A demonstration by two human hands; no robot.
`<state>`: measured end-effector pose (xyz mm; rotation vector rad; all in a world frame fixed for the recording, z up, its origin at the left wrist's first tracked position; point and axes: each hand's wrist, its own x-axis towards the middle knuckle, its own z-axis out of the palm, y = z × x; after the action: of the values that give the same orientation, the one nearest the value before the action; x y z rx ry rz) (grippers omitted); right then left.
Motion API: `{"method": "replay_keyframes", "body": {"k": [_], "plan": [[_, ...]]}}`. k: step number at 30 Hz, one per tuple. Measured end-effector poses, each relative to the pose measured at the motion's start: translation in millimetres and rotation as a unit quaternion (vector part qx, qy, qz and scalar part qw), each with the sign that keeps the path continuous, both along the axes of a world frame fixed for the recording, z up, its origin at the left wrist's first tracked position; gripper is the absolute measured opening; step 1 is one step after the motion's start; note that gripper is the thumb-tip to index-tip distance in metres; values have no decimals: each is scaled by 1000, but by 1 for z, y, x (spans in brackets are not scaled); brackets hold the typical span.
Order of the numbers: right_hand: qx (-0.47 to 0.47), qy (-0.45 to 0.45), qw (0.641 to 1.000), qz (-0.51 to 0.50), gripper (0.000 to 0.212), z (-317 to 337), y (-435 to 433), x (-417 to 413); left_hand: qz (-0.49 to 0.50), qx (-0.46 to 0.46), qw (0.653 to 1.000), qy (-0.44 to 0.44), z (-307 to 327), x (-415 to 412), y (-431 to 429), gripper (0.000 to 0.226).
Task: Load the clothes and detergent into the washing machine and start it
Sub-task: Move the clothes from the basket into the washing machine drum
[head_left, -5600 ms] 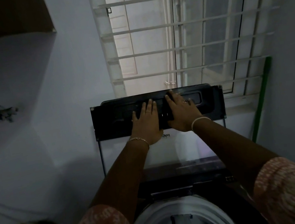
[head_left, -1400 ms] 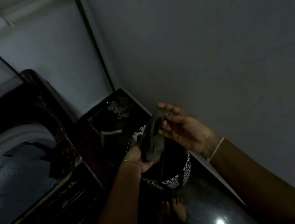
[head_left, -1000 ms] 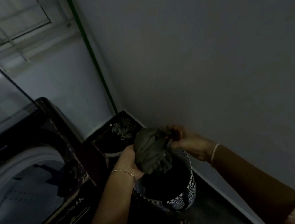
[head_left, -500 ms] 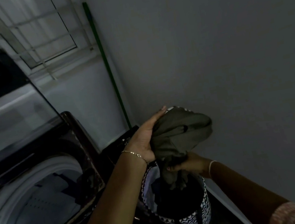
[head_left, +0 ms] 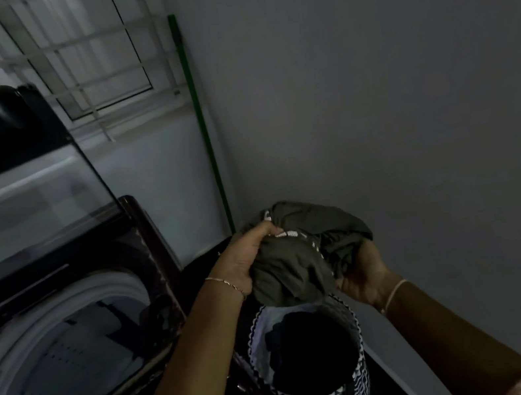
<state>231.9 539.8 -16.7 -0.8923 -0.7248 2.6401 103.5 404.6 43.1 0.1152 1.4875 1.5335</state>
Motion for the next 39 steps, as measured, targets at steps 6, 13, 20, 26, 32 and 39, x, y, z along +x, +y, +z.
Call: {"method": "replay_keyframes", "body": {"k": [6, 13, 20, 26, 32, 39], "plan": [[44, 41, 998, 33, 61, 39, -9, -12, 86, 18, 996, 14, -15, 9, 5, 15], [271, -4, 958, 94, 20, 47, -35, -33, 11, 154, 971, -182, -2, 27, 10, 66], [544, 0, 824, 158, 50, 27, -62, -33, 173, 179, 952, -177, -5, 21, 7, 35], [447, -94, 888, -51, 56, 11, -82, -15, 199, 184, 945, -185, -5, 19, 1, 26], [49, -54, 997, -35, 67, 8, -75, -16, 164, 244, 935, -200, -5, 20, -4, 40], [-37, 47, 996, -65, 87, 45, -49, -33, 156, 247, 930, -222, -5, 26, -12, 62]]}}
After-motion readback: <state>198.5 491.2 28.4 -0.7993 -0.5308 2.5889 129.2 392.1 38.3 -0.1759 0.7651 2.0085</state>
